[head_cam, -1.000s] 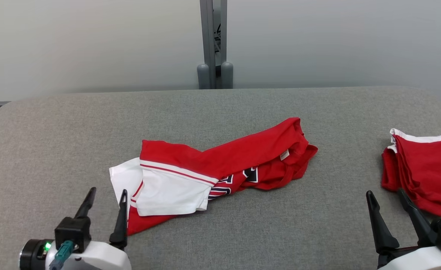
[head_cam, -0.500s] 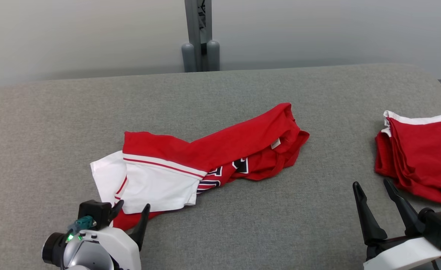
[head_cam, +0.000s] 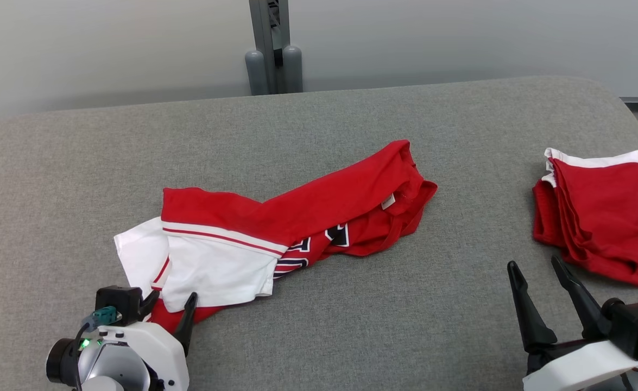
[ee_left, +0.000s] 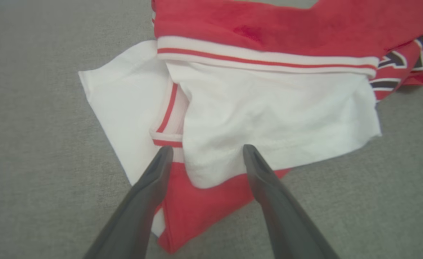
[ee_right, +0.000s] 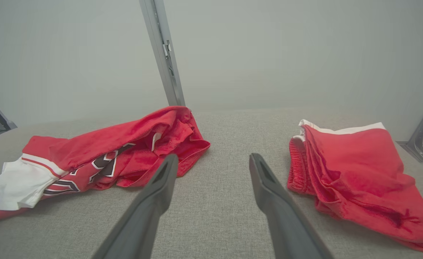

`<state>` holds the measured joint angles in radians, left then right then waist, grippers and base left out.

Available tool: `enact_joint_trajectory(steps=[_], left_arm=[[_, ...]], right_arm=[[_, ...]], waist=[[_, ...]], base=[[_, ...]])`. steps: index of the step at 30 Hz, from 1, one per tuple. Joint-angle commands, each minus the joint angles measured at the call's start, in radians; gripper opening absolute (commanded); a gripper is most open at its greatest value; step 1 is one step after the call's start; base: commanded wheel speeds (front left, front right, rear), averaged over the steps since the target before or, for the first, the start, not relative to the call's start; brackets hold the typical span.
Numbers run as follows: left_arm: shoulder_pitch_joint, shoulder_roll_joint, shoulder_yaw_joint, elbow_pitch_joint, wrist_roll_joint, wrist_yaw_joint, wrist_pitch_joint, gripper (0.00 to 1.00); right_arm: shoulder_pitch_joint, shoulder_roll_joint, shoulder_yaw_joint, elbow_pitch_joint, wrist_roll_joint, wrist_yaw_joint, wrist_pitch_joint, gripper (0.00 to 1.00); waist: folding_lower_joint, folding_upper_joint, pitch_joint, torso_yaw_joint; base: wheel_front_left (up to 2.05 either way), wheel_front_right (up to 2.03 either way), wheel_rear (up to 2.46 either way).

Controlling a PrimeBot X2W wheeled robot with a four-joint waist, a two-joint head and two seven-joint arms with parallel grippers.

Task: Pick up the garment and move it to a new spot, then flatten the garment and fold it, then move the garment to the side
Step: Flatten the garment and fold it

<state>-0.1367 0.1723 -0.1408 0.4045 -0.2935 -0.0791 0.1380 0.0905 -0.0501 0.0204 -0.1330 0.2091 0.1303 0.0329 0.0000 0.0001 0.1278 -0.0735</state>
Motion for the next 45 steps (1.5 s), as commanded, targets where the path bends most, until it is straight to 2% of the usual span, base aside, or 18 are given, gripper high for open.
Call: enact_joint_trajectory(steps=[1, 2, 4, 5, 11, 17, 25, 32, 39, 40, 42, 45], left_arm=[[-0.022, 0.004, -0.002, 0.005, -0.007, -0.006, -0.007, 1.00], [-0.022, 0.005, -0.006, 0.005, -0.006, -0.008, -0.011, 1.00], [-0.022, 0.006, -0.012, 0.006, -0.008, -0.009, -0.016, 0.09], [-0.024, 0.006, -0.015, 0.005, -0.007, -0.011, -0.018, 0.00], [-0.026, 0.008, -0.023, -0.014, -0.010, -0.010, -0.031, 0.00], [-0.039, 0.000, -0.031, -0.039, -0.025, -0.014, -0.020, 0.00], [-0.084, -0.005, -0.068, -0.051, -0.012, -0.021, -0.014, 0.00], [-0.140, -0.007, -0.102, -0.054, -0.006, -0.029, -0.024, 0.00], [-0.165, -0.004, -0.119, -0.038, -0.015, -0.034, -0.036, 0.00], [-0.165, -0.003, -0.121, -0.034, -0.016, -0.033, -0.037, 0.00], [-0.164, -0.001, -0.121, -0.029, -0.021, -0.034, -0.044, 0.00], [-0.170, -0.001, -0.116, -0.036, -0.025, -0.027, -0.065, 0.00]], right_arm=[[-0.011, -0.003, 0.000, 0.002, 0.001, 0.001, -0.008, 1.00], [-0.012, -0.003, 0.000, 0.003, 0.002, 0.001, -0.008, 1.00], [-0.012, -0.003, -0.001, 0.004, 0.001, 0.001, -0.007, 1.00], [-0.013, -0.003, -0.002, 0.004, 0.002, 0.001, -0.007, 1.00], [-0.032, -0.003, -0.016, 0.005, 0.007, 0.001, -0.017, 1.00], [-0.136, -0.002, -0.025, 0.066, 0.027, 0.001, -0.023, 1.00], [-0.301, -0.008, 0.034, 0.253, 0.061, 0.001, -0.033, 1.00], [-0.452, -0.034, 0.103, 0.481, 0.098, 0.001, -0.069, 1.00], [-0.554, -0.051, 0.166, 0.640, 0.133, 0.001, -0.121, 1.00], [-0.564, -0.051, 0.174, 0.654, 0.138, 0.001, -0.131, 0.80], [-0.579, -0.059, 0.188, 0.671, 0.147, 0.001, -0.149, 0.00], [-0.587, -0.065, 0.207, 0.672, 0.161, 0.001, -0.172, 0.00]], waist=[[0.0000, -0.0001, 0.000, 0.001], [0.0000, -0.0001, -0.001, 0.002], [0.0000, -0.0001, 0.000, 0.004], [0.0000, -0.0001, 0.000, 0.005], [0.0000, -0.0001, 0.003, 0.013], [0.0000, -0.0001, 0.017, 0.033], [0.0000, -0.0001, 0.060, 0.083], [0.0000, -0.0001, 0.136, 0.129], [0.0000, -0.0001, 0.163, 0.145], [0.0000, -0.0001, 0.163, 0.146], [0.0000, -0.0001, 0.164, 0.146], [0.0000, -0.0001, 0.159, 0.144]], base=[[0.00, 0.00, 0.00], [0.00, 0.00, 0.00], [0.00, 0.00, 0.00], [0.00, 0.00, 0.00], [0.00, 0.00, 0.00], [0.00, 0.00, 0.00], [0.00, 0.00, 0.00], [0.00, 0.00, 0.00], [0.00, 0.00, 0.00], [0.00, 0.00, 0.00], [0.00, 0.00, 0.00], [0.00, 0.00, 0.00]])
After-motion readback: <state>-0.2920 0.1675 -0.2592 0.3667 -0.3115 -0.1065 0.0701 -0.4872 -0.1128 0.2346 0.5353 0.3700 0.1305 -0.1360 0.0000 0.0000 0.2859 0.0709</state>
